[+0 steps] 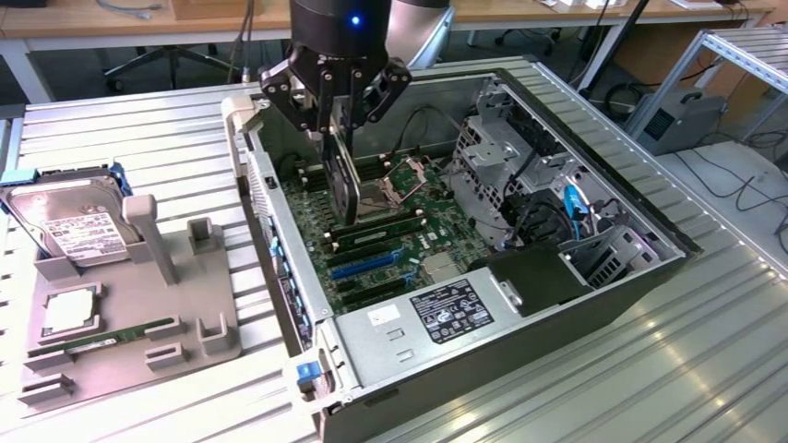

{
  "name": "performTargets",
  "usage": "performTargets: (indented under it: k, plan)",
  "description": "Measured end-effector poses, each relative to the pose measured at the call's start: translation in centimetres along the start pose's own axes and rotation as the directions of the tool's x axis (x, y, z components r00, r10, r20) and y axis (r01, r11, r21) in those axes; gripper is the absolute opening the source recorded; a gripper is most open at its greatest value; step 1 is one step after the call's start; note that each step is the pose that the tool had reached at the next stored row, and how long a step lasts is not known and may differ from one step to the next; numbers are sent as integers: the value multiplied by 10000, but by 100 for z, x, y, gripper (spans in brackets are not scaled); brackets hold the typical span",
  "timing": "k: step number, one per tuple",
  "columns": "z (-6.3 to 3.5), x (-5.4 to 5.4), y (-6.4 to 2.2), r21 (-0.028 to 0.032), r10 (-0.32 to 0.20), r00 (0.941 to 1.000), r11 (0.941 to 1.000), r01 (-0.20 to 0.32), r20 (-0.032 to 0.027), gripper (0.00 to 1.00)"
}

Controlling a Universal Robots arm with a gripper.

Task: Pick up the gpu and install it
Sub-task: 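Pick up the gpu and move the gpu toward the slot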

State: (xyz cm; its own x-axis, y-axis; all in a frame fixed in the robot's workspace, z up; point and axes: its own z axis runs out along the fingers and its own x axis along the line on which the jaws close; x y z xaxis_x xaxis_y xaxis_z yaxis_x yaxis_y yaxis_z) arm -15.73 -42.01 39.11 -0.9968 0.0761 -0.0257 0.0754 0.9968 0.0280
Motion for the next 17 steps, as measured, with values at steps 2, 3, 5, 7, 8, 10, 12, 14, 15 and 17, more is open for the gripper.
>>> performTargets:
  k: [2, 3, 5, 7, 8, 10, 12, 14, 15, 17]
  plan:
    - [11, -1, 0, 0, 0, 10000, 10000, 0, 0, 27]
    - [16, -1, 0, -1, 0, 10000, 10000, 0, 1, 27]
    - [25, -1, -1, 0, 0, 10000, 10000, 0, 0, 27]
    - [31, -2, -1, 0, 0, 10000, 10000, 0, 0, 27]
    - [36, -2, -1, 0, -1, 10000, 10000, 1, 0, 27]
    - [43, -2, -1, -1, 0, 10000, 10000, 0, 0, 27]
    - [49, -2, -1, 0, 0, 10000, 10000, 0, 0, 27]
    - [55, -3, -1, -1, -1, 10000, 10000, 1, 0, 27]
    - [59, -3, -1, -1, -1, 10000, 10000, 1, 0, 27]
    - [64, -3, -1, -1, 0, 10000, 10000, 0, 0, 27]
